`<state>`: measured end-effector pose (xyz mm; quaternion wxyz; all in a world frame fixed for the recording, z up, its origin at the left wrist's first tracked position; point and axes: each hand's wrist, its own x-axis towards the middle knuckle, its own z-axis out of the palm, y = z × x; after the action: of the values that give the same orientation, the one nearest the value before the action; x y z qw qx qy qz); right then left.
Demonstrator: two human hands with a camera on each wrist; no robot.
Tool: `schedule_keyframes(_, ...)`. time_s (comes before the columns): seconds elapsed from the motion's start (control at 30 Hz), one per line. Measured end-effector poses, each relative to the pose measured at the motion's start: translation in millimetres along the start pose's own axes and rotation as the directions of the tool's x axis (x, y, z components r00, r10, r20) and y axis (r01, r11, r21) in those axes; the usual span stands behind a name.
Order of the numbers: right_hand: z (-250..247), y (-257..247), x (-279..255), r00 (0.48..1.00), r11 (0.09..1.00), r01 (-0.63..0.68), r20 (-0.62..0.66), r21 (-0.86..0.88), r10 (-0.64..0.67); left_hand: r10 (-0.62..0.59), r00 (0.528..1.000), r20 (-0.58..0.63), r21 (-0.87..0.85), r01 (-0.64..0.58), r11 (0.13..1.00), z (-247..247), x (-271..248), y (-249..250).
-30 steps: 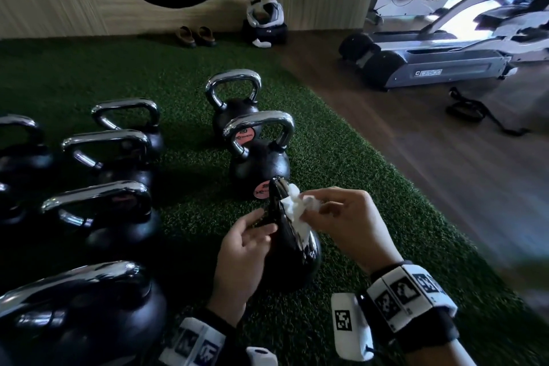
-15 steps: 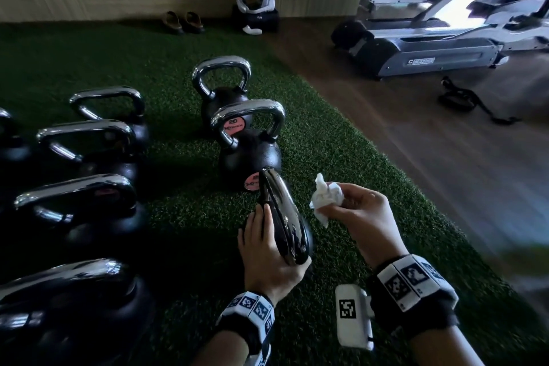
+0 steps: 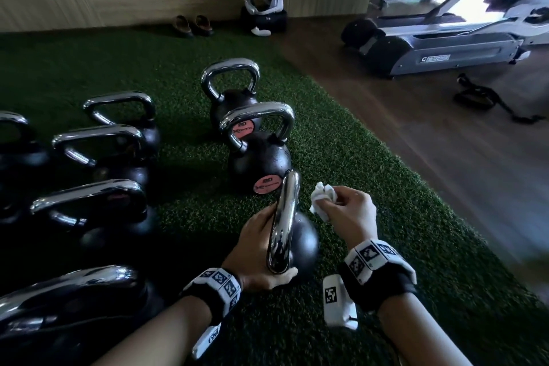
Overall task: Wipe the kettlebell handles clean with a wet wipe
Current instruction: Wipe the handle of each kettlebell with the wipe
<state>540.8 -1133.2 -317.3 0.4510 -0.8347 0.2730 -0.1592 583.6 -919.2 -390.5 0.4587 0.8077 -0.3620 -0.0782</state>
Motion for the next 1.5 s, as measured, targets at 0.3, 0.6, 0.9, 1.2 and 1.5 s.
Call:
schedule_keyframes(0.3, 38.5, -10.7, 9.9, 0.992, 0.998, 0.041, 0.118, -0.054, -0.035, 0.074, 0.996, 0.055, 0.087, -0.078, 0.993, -10.2, 4.3, 1.0)
schedule_keyframes(0.6, 42.3, -13.1, 18.4, 0.978, 0.98, 0.195, -0.078, 0.029, -0.193, 0.07, 0.997, 0.046, 0.108, -0.074, 0.991, -6.9, 7.7, -8.4)
schedule_keyframes(0.9, 41.0, -13.9, 27.4, 0.96, 0.958, 0.266, -0.116, 0.102, -0.255, 0.049, 0.995, 0.081, 0.093, -0.057, 0.994, -8.7, 19.9, -13.5)
schedule_keyframes(1.2, 22.2, -22.3, 30.7, 0.92, 0.914, 0.393, -0.036, 0.105, -0.391, 0.022, 0.994, 0.106, 0.112, -0.034, 0.993, -7.4, 28.5, -27.5)
schedule_keyframes(1.5, -5.7, -46.8, 6.1, 0.837, 0.853, 0.513, 0.164, 0.094, -0.522, 0.033, 0.986, 0.163, 0.147, -0.057, 0.987, -11.0, 39.7, -40.4)
